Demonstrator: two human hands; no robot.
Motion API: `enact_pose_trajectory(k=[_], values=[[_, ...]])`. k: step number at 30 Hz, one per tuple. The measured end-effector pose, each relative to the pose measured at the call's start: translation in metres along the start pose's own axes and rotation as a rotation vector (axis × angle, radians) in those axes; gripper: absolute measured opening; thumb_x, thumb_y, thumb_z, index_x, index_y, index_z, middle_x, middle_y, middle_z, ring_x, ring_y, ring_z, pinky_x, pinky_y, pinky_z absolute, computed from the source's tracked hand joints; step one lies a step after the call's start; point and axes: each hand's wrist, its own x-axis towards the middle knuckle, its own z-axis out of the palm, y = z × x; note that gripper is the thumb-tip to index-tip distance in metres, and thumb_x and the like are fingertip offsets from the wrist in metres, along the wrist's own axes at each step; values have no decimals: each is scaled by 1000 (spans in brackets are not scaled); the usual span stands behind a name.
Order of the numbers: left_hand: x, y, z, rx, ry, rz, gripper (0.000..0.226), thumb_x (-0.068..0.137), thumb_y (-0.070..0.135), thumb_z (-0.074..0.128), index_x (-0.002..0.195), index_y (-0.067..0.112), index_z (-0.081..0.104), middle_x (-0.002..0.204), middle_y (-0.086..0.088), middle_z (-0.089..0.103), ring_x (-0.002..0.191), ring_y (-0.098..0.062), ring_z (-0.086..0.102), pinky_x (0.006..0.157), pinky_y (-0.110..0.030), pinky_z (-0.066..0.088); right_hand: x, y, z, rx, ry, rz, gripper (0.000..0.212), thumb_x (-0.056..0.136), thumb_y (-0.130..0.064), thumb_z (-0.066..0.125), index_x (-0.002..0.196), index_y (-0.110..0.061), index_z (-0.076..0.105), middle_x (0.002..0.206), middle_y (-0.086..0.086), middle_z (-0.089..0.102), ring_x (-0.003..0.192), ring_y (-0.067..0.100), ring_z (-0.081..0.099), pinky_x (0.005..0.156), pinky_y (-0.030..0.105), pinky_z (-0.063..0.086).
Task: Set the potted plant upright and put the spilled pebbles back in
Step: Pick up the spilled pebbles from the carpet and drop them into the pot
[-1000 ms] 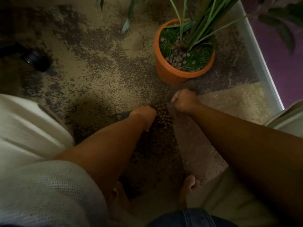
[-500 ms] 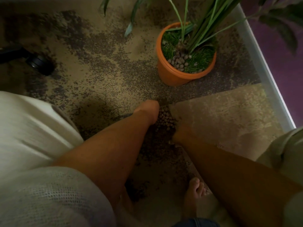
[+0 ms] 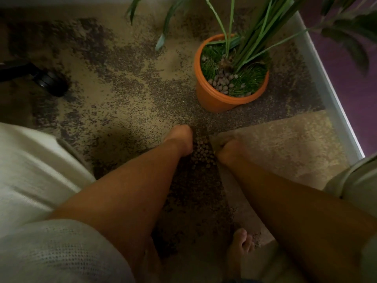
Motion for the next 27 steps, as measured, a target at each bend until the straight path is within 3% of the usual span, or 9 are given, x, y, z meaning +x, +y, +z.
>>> enact_pose_trajectory(k=[9, 16, 19, 21, 24, 27], values=[[-5, -4, -3, -74, 39, -41, 26, 81, 17, 74, 106, 10, 72, 111, -12, 70, 105, -29, 66, 92, -37, 54, 1, -10, 14, -79, -41, -180, 21, 86, -17, 61, 101, -10, 74, 111, 14, 71, 105, 34, 67, 92, 42, 56], [-5, -1, -2, -59, 32, -22, 26, 81, 18, 74, 106, 9, 73, 110, -11, 71, 104, -27, 66, 92, -38, 54, 16, -9, 12, 111, -66, -94, 32, 94, -26, 59, 108, 0, 71, 114, 18, 70, 111, 34, 64, 98, 35, 51], [-5, 0, -3, -58, 31, -26, 27, 81, 18, 74, 106, 10, 72, 110, -11, 71, 105, -27, 66, 93, -38, 54, 19, -12, 8, 162, -10, -73, 14, 86, -24, 66, 76, -15, 68, 109, 14, 71, 108, 31, 65, 97, 34, 50], [-6, 0, -3, -58, 34, -28, 27, 81, 18, 74, 106, 10, 72, 110, -11, 71, 105, -27, 66, 92, -38, 54, 23, -17, 4, 218, -6, -40, 25, 83, -17, 68, 58, -20, 63, 100, 6, 73, 103, 27, 66, 97, 36, 52], [-7, -1, -4, -54, 28, -24, 27, 81, 18, 74, 106, 9, 72, 110, -12, 70, 104, -27, 66, 93, -38, 54, 28, -23, -3, 268, -13, -8, 30, 81, -14, 70, 53, -23, 64, 80, -3, 69, 92, 23, 69, 88, 34, 57], [-7, -4, -5, -51, 39, -22, 27, 82, 17, 74, 107, 7, 71, 110, -11, 70, 105, -27, 65, 93, -37, 54, 32, -24, -7, 310, 10, 12, 24, 79, -17, 72, 57, -22, 64, 83, -1, 70, 93, 23, 68, 89, 36, 56]])
